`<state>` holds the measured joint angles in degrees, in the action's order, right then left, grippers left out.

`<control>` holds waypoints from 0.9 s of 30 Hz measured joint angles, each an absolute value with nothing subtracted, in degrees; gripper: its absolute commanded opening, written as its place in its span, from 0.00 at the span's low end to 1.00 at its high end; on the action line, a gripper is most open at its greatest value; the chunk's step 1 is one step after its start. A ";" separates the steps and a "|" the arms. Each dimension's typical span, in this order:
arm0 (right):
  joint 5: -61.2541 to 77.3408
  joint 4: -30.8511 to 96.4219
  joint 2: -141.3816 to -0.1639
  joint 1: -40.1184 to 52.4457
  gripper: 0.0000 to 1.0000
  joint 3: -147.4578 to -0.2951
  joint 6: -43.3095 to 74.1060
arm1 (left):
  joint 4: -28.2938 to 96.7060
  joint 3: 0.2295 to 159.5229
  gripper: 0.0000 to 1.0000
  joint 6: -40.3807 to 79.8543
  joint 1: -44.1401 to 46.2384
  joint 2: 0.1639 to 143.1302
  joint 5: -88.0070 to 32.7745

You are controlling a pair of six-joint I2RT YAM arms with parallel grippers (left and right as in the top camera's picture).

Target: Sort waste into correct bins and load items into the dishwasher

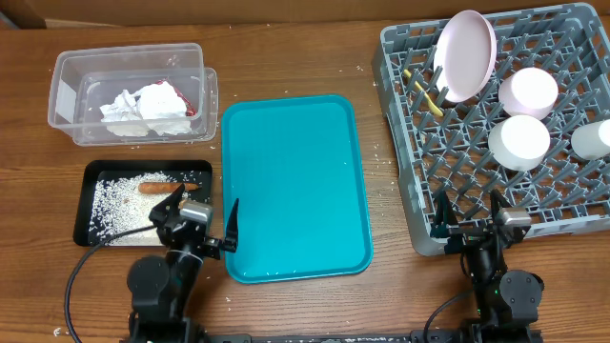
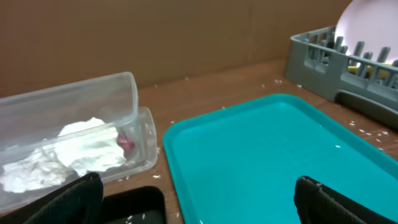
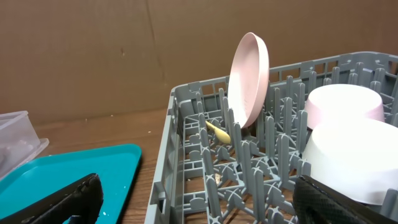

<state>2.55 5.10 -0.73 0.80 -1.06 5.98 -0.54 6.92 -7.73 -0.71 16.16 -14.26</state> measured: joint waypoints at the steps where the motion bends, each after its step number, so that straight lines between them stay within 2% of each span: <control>1: 2.55 5.10 -0.73 0.80 1.00 -1.06 5.98 | -1.06 5.93 1.00 -7.73 -0.71 15.35 -13.93; 6: 2.52 5.13 -0.73 0.78 1.00 -1.06 5.98 | -2.17 1.54 1.00 -7.73 -0.71 10.72 -12.19; 16: 2.52 5.13 -0.73 0.78 1.00 -1.06 5.96 | 3.73 0.62 1.00 -7.57 -0.71 1.45 -8.12; 27: 2.52 5.10 -0.73 0.80 1.00 -1.06 5.98 | 3.99 0.62 1.00 -7.25 -0.71 0.95 -5.37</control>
